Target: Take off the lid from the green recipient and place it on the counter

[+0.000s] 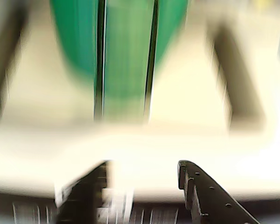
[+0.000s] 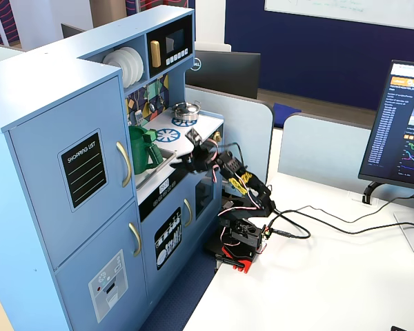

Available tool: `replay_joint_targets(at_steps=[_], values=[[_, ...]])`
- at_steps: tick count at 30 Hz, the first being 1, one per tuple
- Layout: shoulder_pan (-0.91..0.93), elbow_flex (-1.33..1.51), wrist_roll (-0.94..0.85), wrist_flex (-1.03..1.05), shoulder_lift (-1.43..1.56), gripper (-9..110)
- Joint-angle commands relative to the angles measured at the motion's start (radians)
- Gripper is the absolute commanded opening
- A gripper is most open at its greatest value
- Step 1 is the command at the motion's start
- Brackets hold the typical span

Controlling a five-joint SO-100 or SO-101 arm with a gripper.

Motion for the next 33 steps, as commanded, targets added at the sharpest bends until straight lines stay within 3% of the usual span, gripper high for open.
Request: replay_joint_targets(at_steps=[1, 5, 13, 23, 33], values=[[0.008, -0.192, 0.061, -0.071, -0.084, 28], [0.006, -0.192, 0.14, -0.181, -0.095, 37], [0.017, -0.169, 0.133, -0.33, -0.129, 44], [-0.003, -0.172, 0.121, -0.512, -0.23, 42], [-0.008, -0.255, 0.118, -0.569, -0.354, 41]])
